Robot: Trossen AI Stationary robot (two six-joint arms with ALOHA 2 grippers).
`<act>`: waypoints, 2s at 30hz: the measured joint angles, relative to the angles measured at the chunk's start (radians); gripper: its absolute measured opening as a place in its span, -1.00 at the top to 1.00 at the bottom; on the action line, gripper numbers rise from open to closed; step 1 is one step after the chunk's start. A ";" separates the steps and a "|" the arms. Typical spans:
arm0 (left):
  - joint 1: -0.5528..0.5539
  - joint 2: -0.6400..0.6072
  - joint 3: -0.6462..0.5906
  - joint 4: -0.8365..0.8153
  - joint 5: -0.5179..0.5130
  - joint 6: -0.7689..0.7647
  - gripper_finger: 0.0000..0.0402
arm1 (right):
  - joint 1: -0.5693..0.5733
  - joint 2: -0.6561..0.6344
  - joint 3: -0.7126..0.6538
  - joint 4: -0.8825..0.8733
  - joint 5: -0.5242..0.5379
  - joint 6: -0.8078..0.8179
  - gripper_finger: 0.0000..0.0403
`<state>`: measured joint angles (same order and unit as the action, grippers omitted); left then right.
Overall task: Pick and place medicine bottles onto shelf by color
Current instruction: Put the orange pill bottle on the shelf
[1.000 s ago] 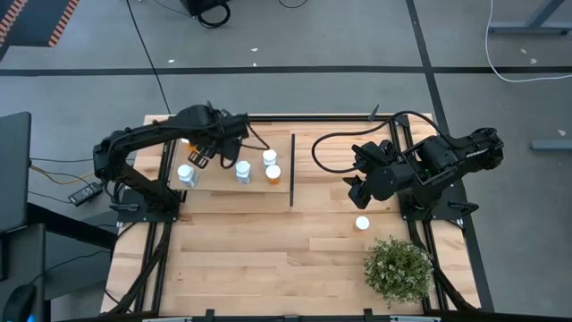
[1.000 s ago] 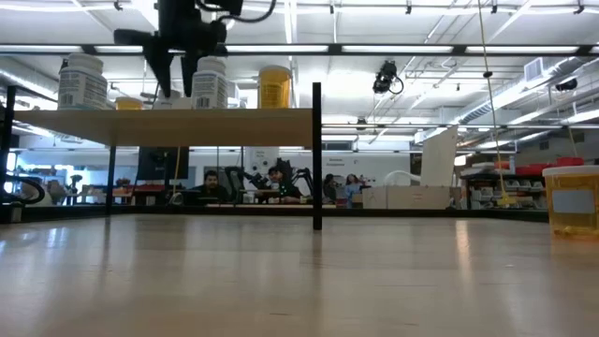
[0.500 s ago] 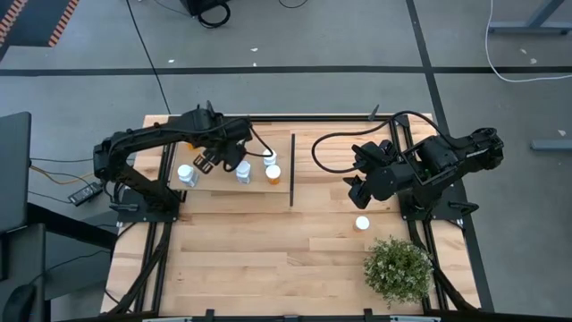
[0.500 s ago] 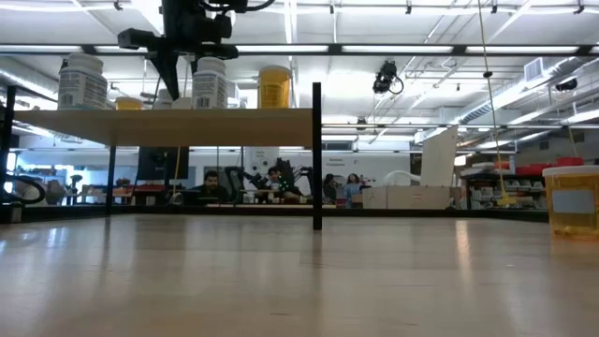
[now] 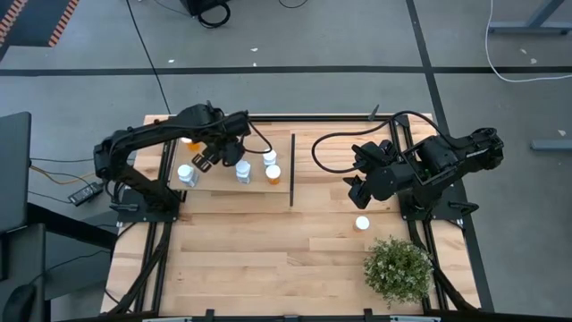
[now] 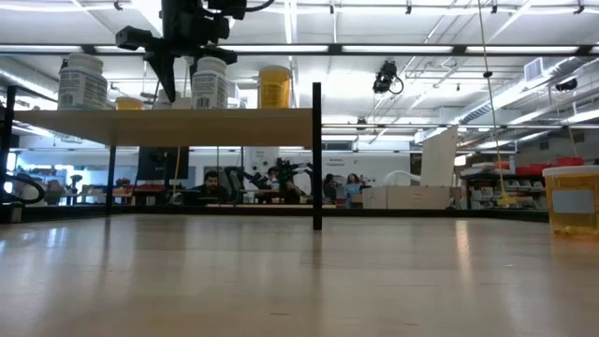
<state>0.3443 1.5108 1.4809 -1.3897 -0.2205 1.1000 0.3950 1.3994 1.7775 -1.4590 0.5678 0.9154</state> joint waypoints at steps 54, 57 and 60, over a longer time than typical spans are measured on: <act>0.005 0.109 -0.001 0.028 0.042 -0.095 -0.22 | 0.000 0.000 0.000 0.000 0.000 0.000 -0.26; 0.005 0.106 -0.001 0.031 0.042 -0.096 -0.13 | 0.000 0.000 0.000 0.000 0.000 0.000 -0.26; 0.005 0.104 -0.001 0.026 0.042 -0.113 -0.04 | 0.000 0.000 0.000 0.000 0.000 0.000 -0.26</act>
<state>0.3496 1.6146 1.4803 -1.3640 -0.1787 0.9872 0.3950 1.3994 1.7773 -1.4590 0.5674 0.9154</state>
